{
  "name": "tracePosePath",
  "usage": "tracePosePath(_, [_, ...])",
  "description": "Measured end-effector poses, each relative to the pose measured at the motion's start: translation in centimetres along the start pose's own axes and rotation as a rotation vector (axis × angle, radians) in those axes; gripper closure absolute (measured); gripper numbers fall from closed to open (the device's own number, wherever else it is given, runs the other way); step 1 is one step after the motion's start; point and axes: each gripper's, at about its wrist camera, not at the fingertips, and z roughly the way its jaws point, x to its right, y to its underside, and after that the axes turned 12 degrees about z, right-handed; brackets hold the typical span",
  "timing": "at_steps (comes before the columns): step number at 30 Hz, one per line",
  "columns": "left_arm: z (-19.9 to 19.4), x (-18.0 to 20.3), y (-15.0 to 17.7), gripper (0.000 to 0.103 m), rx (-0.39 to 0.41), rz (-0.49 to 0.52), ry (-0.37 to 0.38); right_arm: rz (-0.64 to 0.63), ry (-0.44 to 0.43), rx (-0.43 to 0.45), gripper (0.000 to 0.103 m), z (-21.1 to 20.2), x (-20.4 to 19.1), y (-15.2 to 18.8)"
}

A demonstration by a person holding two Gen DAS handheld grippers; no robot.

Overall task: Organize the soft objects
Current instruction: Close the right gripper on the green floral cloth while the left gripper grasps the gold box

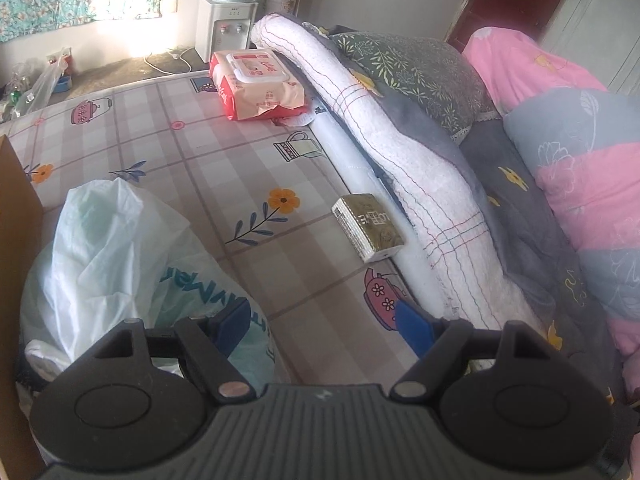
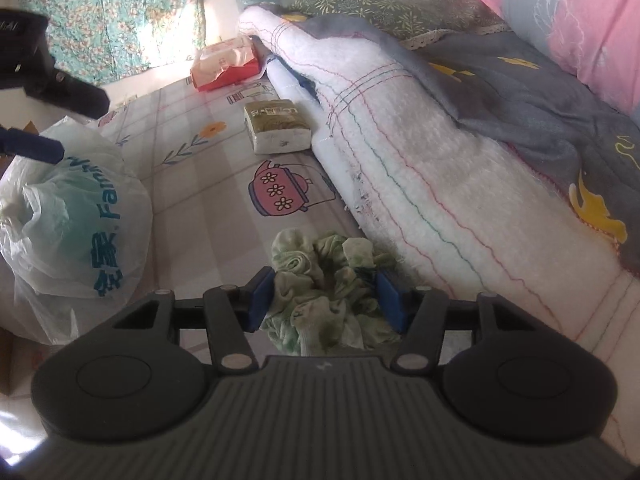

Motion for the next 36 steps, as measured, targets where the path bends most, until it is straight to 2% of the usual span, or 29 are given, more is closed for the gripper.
tracePosePath(3, [1.2, 0.5, -0.9, 0.022, -0.017, 0.015, 0.001, -0.018, -0.026, 0.025, 0.075, 0.0, -0.2, 0.1])
tracePosePath(6, [2.5, 0.9, -2.0, 0.023, -0.029, 0.014, 0.003, -0.015, -0.064, 0.029, 0.08, -0.1, -0.2, 0.0])
tracePosePath(11, [5.2, 1.3, -4.2, 0.024, -0.05, -0.009, 0.023, 0.013, -0.168, -0.015, 0.081, -0.4, -0.4, 0.2])
tracePosePath(13, [6.8, 1.4, -5.0, 0.028, -0.07, -0.036, 0.029, 0.034, -0.214, -0.045, 0.081, -0.3, -0.5, 0.5])
tracePosePath(16, [9.4, 1.2, -6.0, 0.033, -0.122, -0.1, 0.055, 0.021, -0.218, -0.042, 0.081, -0.1, -0.9, 0.7])
tracePosePath(22, [13.2, 1.4, -7.6, 0.033, -0.166, -0.19, 0.072, 0.06, -0.252, -0.064, 0.081, 0.2, -0.2, 0.4])
tracePosePath(29, [16.5, 2.0, -8.6, 0.034, -0.193, -0.215, 0.013, 0.032, -0.249, -0.061, 0.08, 0.3, -0.4, 0.4])
tracePosePath(33, [16.9, 2.8, -8.8, 0.035, -0.161, -0.195, -0.026, 0.034, -0.257, -0.066, 0.08, 0.4, -0.2, 0.3])
tracePosePath(36, [16.9, 2.9, -8.7, 0.041, -0.158, -0.189, -0.053, 0.038, -0.261, -0.067, 0.08, 0.4, -0.1, 0.2])
